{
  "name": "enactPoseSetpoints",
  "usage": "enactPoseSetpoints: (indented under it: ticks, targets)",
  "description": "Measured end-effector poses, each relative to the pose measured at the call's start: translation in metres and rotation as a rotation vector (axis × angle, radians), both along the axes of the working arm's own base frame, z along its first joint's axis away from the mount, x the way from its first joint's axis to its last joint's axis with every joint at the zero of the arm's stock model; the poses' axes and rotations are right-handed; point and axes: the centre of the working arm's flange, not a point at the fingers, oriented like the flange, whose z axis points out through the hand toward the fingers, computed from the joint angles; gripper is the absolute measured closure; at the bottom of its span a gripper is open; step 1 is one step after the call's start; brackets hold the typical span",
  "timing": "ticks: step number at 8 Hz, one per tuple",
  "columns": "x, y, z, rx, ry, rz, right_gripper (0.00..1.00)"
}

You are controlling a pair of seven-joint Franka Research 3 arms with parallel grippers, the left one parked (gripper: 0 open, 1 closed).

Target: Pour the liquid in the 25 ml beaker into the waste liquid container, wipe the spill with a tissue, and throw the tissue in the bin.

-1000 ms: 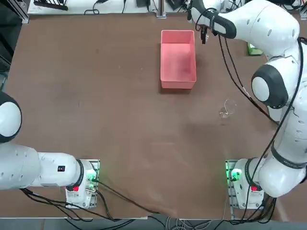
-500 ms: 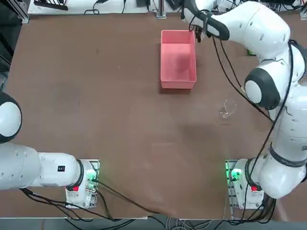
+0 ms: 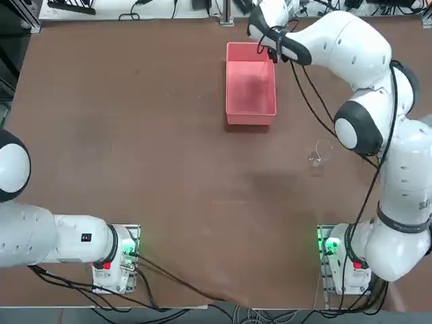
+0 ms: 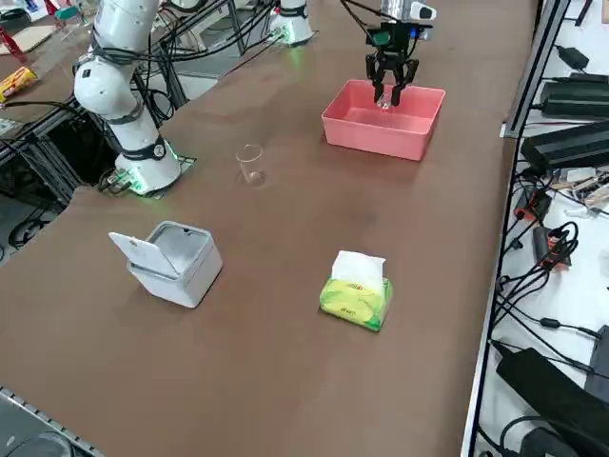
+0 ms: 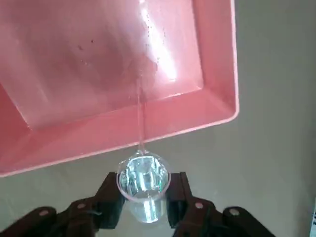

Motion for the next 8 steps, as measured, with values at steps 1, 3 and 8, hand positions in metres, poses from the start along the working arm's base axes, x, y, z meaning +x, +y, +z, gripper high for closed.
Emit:
enactPoseSetpoints:
  ticks: [1, 3, 8]
  targets:
    - [0.0, 0.0, -0.001, -0.023, -0.01, 0.009, 0.53]
    - [-0.002, 0.004, -0.002, -0.04, -0.016, 0.022, 0.53]
    - [-0.011, 0.021, -0.015, -0.085, -0.04, 0.029, 0.53]
